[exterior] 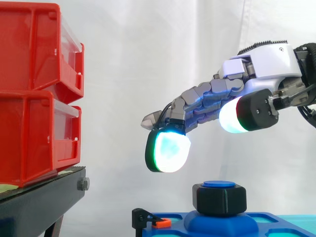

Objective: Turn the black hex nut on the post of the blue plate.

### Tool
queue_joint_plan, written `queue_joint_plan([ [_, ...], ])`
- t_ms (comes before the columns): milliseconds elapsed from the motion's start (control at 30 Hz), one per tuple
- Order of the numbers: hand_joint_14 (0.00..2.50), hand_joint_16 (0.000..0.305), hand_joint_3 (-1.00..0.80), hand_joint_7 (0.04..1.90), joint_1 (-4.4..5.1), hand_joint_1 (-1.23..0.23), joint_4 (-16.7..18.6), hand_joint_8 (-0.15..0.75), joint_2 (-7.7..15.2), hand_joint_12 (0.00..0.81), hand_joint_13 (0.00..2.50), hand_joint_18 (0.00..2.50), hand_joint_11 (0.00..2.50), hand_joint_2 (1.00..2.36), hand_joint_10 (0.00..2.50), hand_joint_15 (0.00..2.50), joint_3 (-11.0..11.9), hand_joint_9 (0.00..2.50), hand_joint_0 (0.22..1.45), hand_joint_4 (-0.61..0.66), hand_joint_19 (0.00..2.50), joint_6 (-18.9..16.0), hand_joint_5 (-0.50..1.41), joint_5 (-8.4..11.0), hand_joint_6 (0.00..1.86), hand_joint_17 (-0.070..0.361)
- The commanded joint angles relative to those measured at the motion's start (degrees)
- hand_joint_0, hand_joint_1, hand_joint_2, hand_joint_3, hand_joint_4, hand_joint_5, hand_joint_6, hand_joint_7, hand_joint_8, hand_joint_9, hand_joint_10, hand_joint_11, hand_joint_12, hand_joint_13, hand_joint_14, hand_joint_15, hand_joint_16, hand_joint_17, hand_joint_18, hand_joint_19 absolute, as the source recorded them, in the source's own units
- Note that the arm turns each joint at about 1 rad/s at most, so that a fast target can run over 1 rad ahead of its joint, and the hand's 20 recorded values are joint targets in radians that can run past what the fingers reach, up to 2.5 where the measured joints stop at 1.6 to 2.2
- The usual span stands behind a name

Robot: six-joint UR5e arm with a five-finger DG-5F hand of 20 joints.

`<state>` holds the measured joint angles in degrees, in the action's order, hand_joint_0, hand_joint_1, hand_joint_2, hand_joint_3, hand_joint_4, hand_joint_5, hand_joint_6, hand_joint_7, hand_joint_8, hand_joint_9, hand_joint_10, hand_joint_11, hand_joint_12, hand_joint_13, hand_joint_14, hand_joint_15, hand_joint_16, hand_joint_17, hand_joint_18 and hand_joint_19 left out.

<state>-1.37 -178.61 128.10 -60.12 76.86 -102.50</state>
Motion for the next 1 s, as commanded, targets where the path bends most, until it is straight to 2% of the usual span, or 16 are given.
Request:
queue_joint_plan([
  [0,0.0,0.06,-0.5,0.88,0.4,-0.36,-0.2,0.218,0.0,0.356,0.04,0.0,0.0,1.0,0.0,0.01,0.0,0.12,0.46,0.13,0.08,0.0,-0.22,0.72,0.5,0.134],
  [233,0.0,0.06,-0.5,0.88,0.4,-0.36,-0.7,0.22,0.0,0.358,0.05,0.0,0.0,1.0,0.0,0.01,0.0,0.13,0.46,0.13,0.08,0.0,-0.22,0.81,0.5,0.134],
  [300,0.0,0.06,-0.5,0.88,0.4,-0.36,-0.9,0.22,0.0,0.357,0.05,0.0,0.0,1.0,0.0,0.01,0.0,0.13,0.46,0.13,0.08,0.2,-0.22,0.28,0.5,0.134],
  [433,0.0,0.059,-0.5,0.88,-0.04,-0.36,-0.9,0.22,0.0,0.357,0.05,0.0,0.0,1.0,0.0,0.0,0.0,0.13,0.46,0.13,0.07,1.5,-0.22,0.19,0.5,0.134],
  [867,0.0,0.06,-0.5,0.88,0.75,-0.36,-2.1,0.219,0.0,0.357,0.05,0.0,0.0,1.0,0.0,0.0,-0.1,0.12,0.46,0.13,0.09,2.2,-0.22,0.02,0.5,0.134],
  [967,0.0,0.06,-0.5,0.88,1.46,-0.36,-2.7,0.219,0.0,0.357,0.05,0.0,0.0,1.0,0.0,0.0,-0.1,0.12,0.46,0.13,0.08,2.2,-0.22,0.37,0.5,0.134],
])
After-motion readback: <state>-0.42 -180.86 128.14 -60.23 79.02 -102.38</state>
